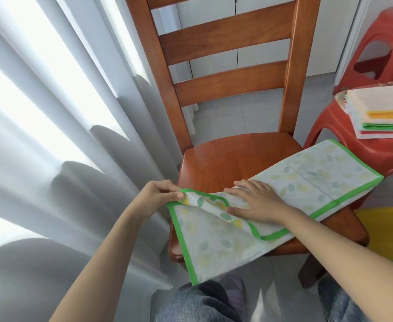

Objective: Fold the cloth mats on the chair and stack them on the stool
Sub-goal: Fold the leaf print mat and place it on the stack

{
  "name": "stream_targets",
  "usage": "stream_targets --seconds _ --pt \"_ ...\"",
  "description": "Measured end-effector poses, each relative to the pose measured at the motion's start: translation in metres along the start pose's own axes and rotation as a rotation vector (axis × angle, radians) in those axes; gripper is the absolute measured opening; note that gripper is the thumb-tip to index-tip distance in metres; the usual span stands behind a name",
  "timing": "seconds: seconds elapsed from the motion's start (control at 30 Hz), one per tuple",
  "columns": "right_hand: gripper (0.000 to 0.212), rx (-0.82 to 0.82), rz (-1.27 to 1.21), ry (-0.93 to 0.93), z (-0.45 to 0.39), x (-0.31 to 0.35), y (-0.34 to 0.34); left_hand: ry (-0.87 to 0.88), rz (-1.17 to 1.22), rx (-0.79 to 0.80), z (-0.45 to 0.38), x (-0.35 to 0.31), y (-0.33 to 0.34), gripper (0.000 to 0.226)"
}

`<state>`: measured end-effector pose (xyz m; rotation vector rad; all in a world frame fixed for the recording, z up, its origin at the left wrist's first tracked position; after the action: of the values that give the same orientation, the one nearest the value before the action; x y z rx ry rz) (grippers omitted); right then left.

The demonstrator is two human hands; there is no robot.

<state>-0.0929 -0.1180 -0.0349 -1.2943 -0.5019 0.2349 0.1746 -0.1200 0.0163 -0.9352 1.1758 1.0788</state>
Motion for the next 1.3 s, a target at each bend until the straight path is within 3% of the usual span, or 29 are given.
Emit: stream_targets --seconds 0.1,0.2,0.37,0.53,0.63,0.73,0.87,0.97,1.07,1.2,1.3 --pt "0.095 0.012 0.005 0.018 0.0 0.002 -0.001 0.103 -0.078 -0.112 0.01 -0.001 -0.006 0.015" --pt "0.094 0.003 0.013 0.03 -0.001 0.001 0.0 0.099 -0.08 -0.156 0.026 0.008 -0.019 0.027" --pt "0.112 0.004 0.043 0.03 -0.002 0.001 0.003 0.047 -0.151 -0.168 0.047 0.02 -0.015 0.004" --pt "0.12 0.009 0.054 0.043 -0.003 0.002 0.003 0.003 -0.244 -0.142 0.041 0.032 0.015 0.037" --pt "0.118 -0.003 0.063 0.045 -0.003 0.002 0.006 0.01 -0.359 -0.159 0.035 0.034 0.036 0.032" --pt "0.112 -0.01 0.074 0.064 -0.003 0.003 0.007 -0.024 -0.394 -0.179 0.028 0.037 0.042 0.022" --pt "0.088 -0.027 0.087 0.217 -0.007 -0.001 0.007 0.031 -0.34 -0.22 0.024 0.03 0.033 0.013" --pt "0.074 -0.042 0.099 0.312 -0.01 -0.006 0.007 -0.074 -0.299 -0.144 0.027 0.03 0.023 0.032" --pt "0.07 -0.039 0.112 0.303 -0.009 -0.005 0.006 -0.198 -0.571 -0.13 0.029 0.03 0.021 0.068" --pt "0.072 -0.059 0.162 0.273 -0.004 0.0 0.007 -0.009 -1.07 -0.223 0.026 0.02 0.052 0.04" --pt "0.064 -0.102 0.172 0.226 0.001 0.013 0.01 0.031 -1.116 -0.13 0.014 0.029 0.088 0.046"
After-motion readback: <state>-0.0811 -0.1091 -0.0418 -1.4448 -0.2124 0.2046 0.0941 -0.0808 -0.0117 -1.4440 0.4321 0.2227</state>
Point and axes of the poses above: each hand's wrist, its own z-axis away from the middle knuckle, its own y-axis out of the palm, x = y × z, the point moved 2 cm from there along -z, towards the middle knuckle, and after that the axes turned 11 degrees about z, right-handed, at the moved point
